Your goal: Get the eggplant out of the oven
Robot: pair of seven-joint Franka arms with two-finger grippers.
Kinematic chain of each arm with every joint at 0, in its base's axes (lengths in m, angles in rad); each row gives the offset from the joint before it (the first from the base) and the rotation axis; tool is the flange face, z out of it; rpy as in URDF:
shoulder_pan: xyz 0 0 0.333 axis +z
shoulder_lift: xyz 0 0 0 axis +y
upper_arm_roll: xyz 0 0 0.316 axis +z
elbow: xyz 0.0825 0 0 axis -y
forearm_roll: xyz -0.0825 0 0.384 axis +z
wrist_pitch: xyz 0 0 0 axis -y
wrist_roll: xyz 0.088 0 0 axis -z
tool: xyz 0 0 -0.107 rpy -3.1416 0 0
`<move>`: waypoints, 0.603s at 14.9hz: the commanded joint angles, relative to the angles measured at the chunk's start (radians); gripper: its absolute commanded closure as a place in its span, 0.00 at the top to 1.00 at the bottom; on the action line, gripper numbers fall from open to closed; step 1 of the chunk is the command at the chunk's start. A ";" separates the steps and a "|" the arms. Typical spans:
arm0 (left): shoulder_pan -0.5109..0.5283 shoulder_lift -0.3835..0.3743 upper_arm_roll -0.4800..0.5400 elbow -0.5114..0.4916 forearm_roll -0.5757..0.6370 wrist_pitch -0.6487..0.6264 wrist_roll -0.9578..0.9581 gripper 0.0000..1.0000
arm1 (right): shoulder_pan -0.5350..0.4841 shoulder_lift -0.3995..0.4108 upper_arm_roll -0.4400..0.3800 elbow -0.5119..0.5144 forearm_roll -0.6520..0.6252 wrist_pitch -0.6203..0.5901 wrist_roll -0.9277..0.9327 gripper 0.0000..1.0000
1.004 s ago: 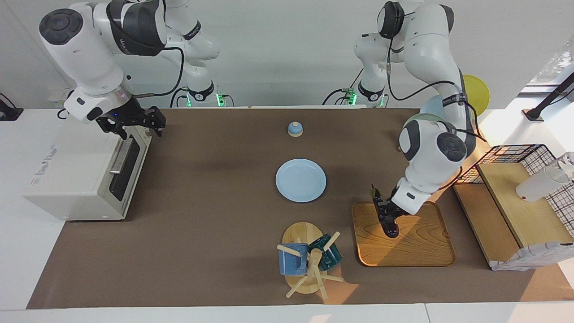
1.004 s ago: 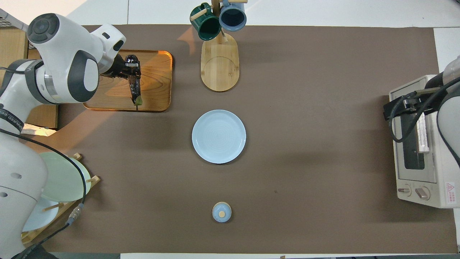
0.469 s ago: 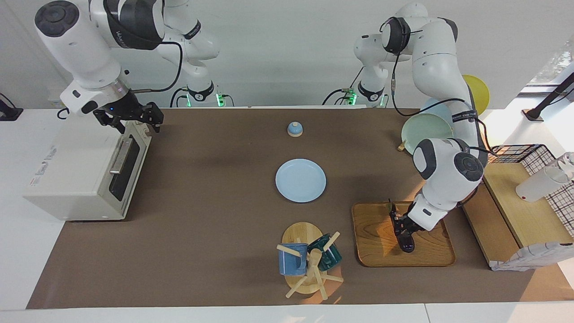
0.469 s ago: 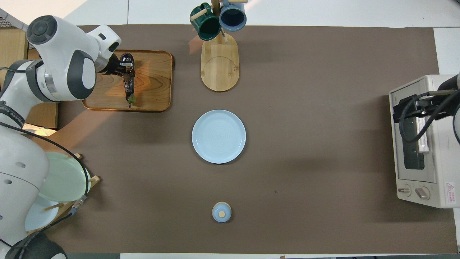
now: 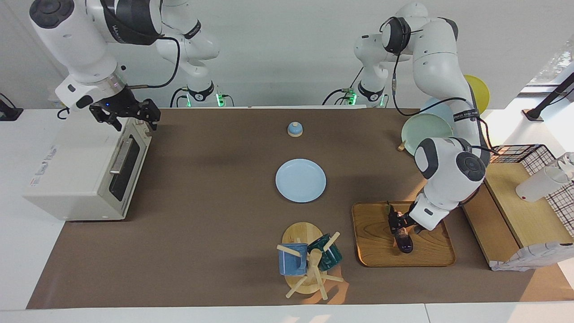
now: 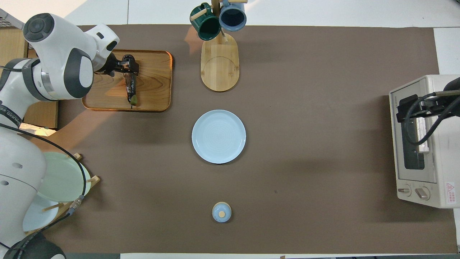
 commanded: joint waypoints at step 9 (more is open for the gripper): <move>0.009 -0.380 0.041 -0.024 0.021 -0.438 -0.049 1.00 | -0.001 -0.022 0.001 -0.025 0.026 0.017 0.012 1.00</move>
